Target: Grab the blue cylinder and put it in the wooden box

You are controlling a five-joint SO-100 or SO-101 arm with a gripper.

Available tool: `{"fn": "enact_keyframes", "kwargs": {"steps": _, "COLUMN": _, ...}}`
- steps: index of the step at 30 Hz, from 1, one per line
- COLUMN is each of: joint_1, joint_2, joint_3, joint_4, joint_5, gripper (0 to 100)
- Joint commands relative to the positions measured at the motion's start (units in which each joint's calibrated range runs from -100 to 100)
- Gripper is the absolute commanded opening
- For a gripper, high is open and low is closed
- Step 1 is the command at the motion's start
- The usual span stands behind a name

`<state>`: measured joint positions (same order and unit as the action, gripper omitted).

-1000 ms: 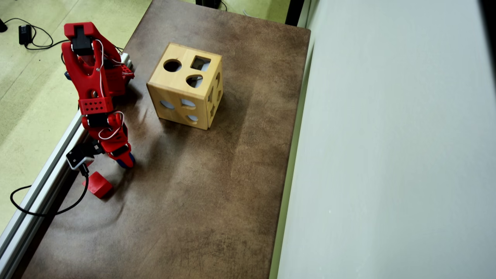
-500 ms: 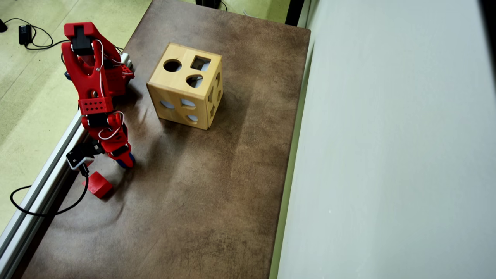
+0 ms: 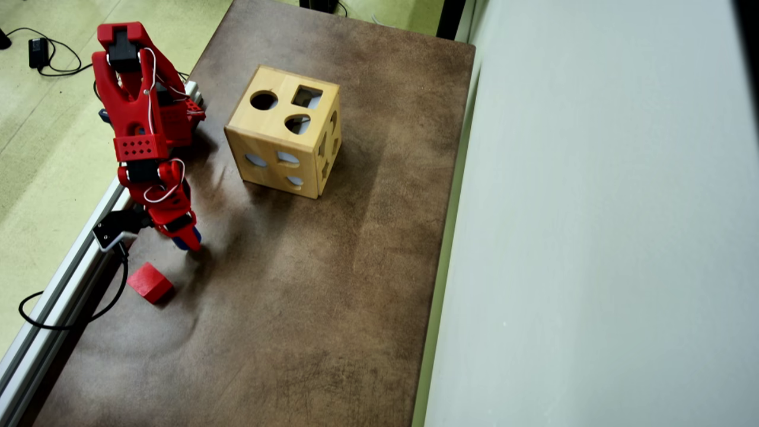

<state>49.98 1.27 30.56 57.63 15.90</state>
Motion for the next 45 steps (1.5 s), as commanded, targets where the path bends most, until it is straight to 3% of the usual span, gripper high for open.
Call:
{"fn": "enact_keyframes", "kwargs": {"steps": 1, "joint_1": -1.7, "joint_2": -12.5, "joint_3": -1.9, "joint_4": 3.3, "joint_5": -0.9, "gripper": 7}}
{"fn": "enact_keyframes", "kwargs": {"steps": 8, "joint_1": -4.9, "joint_2": -24.7, "joint_3": -5.8, "joint_4": 10.8, "joint_5": -2.4, "gripper": 8}}
{"fn": "enact_keyframes", "kwargs": {"steps": 28, "joint_1": -24.5, "joint_2": -32.6, "joint_3": -34.8, "joint_4": 39.6, "joint_5": -4.6, "gripper": 8}}
{"fn": "enact_keyframes", "kwargs": {"steps": 45, "joint_1": -45.3, "joint_2": -31.7, "joint_3": -33.8, "joint_4": 40.4, "joint_5": -6.1, "gripper": 8}}
